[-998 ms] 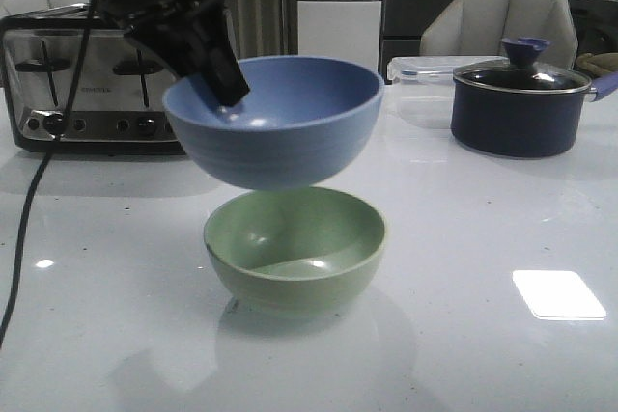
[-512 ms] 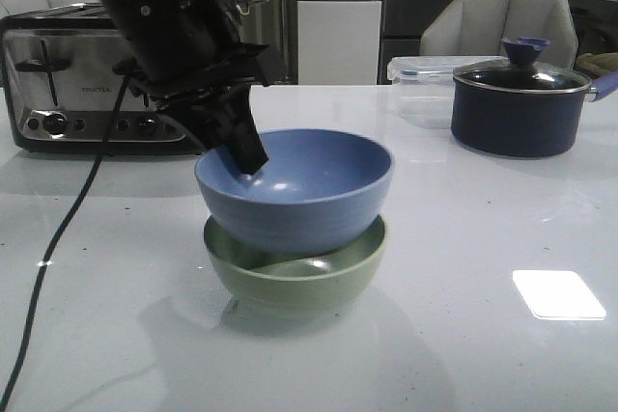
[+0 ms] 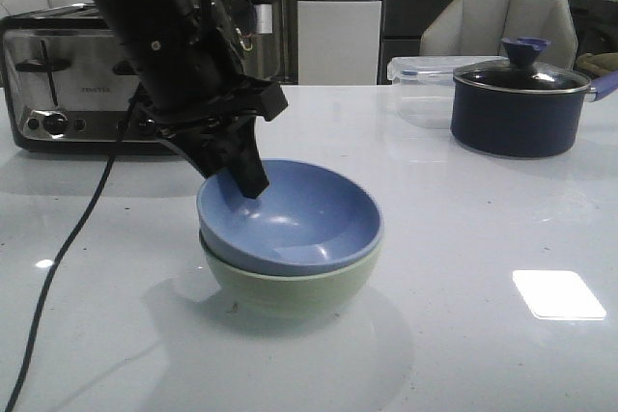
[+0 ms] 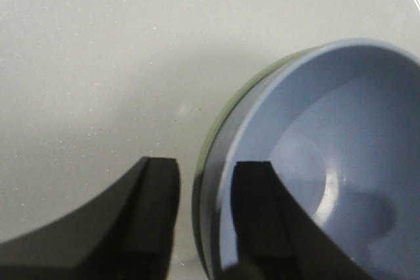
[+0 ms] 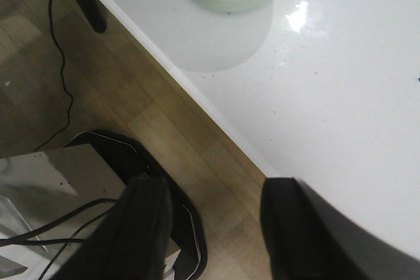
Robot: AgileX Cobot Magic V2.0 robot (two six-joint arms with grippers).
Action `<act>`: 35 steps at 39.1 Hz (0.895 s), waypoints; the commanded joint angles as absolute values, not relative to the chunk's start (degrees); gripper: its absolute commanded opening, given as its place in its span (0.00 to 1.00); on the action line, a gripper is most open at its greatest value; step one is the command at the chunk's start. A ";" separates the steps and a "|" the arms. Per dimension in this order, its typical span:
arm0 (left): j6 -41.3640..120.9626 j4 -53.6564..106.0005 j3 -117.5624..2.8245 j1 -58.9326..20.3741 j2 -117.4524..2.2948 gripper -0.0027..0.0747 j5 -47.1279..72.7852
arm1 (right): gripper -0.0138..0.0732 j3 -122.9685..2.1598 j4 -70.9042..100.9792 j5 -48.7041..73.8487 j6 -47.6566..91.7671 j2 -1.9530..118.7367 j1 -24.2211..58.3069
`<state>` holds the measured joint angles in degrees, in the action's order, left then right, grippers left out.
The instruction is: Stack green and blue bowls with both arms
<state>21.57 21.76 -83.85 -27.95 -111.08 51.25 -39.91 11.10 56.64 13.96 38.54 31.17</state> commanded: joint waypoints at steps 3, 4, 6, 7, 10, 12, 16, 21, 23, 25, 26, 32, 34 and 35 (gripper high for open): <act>21.72 22.87 -85.57 -28.40 -108.11 0.71 50.34 | 0.65 -41.41 11.62 53.94 14.38 38.25 31.22; 21.72 22.87 -85.57 -28.40 -108.11 0.72 50.34 | 0.65 -41.41 11.62 53.94 14.38 38.25 31.22; 21.72 22.87 -85.57 -28.40 -108.11 0.72 50.45 | 0.65 -41.41 11.62 53.94 14.38 38.25 31.22; 21.72 22.87 -85.57 -28.40 -108.11 0.72 50.49 | 0.65 -41.41 11.62 53.94 14.38 38.25 31.22; 21.72 22.87 -85.78 -28.40 -108.11 0.72 51.62 | 0.65 -41.41 11.62 53.94 14.38 38.25 31.22; 21.72 22.87 -86.35 -28.40 -107.67 0.72 52.91 | 0.65 -41.41 11.62 53.94 14.38 38.25 31.22; 22.52 22.74 -87.71 -28.40 -105.30 0.72 55.27 | 0.65 -41.41 11.62 53.94 14.38 38.25 31.22; 22.65 22.74 -87.86 -28.40 -98.73 0.72 55.39 | 0.65 -41.41 11.54 53.87 14.38 38.25 31.22; 22.65 22.74 -87.72 -28.40 -96.25 0.72 55.51 | 0.65 -41.41 11.47 53.39 14.38 38.25 31.22; 22.65 22.74 -87.19 -28.40 -92.83 0.72 55.74 | 0.65 -41.41 11.47 53.32 14.38 38.25 31.22; 22.65 22.74 -86.70 -28.53 -91.55 0.72 55.97 | 0.65 -41.41 11.47 53.38 14.38 38.25 31.22; 22.65 22.38 -81.55 -28.82 -81.19 0.72 56.04 | 0.65 -41.41 11.47 53.44 14.38 38.25 31.22; 22.65 21.83 -79.50 -28.82 -77.74 0.72 55.83 | 0.65 -41.41 11.47 53.44 14.38 38.25 31.22; 22.65 21.56 -78.06 -28.82 -76.25 0.72 55.83 | 0.65 -41.41 11.47 53.44 14.38 38.25 31.22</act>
<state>22.66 20.94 -79.90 -28.19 -82.91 57.18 -39.91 11.10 56.64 13.96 38.54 31.17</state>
